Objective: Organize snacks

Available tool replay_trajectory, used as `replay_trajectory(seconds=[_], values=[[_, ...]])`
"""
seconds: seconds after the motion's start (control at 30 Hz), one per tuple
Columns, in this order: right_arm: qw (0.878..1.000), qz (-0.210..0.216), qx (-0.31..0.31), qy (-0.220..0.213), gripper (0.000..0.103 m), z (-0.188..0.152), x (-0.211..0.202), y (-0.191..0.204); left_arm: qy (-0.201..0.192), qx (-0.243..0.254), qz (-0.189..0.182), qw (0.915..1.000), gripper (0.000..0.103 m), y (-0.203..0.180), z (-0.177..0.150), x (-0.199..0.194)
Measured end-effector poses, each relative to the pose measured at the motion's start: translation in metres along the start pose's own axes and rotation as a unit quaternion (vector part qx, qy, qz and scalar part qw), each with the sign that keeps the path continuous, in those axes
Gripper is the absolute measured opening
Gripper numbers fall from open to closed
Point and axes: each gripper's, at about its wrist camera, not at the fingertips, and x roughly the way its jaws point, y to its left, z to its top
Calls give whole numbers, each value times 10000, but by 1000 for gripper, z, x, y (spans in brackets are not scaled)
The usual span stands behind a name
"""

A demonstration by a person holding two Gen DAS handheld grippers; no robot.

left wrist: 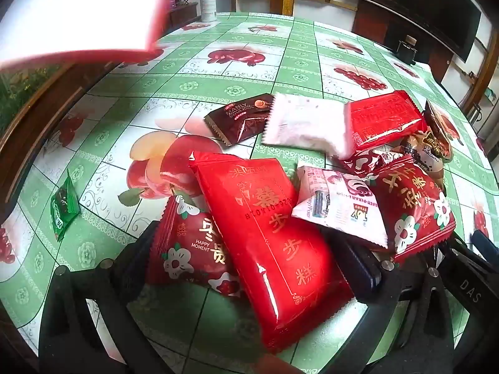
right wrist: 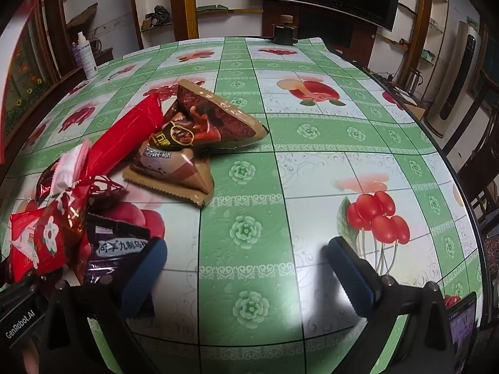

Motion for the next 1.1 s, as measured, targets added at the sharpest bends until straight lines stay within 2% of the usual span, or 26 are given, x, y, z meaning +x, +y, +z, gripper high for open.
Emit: replay_trajectory(seconds=[0.4,1.1], values=[[10000,6,7,12,103,0,0,0,-5,-162,96,9998,103,3,-2,-6],[10000,3,5,10,103,0,0,0,37,-147,123,9998,103,-1,-1,-3]])
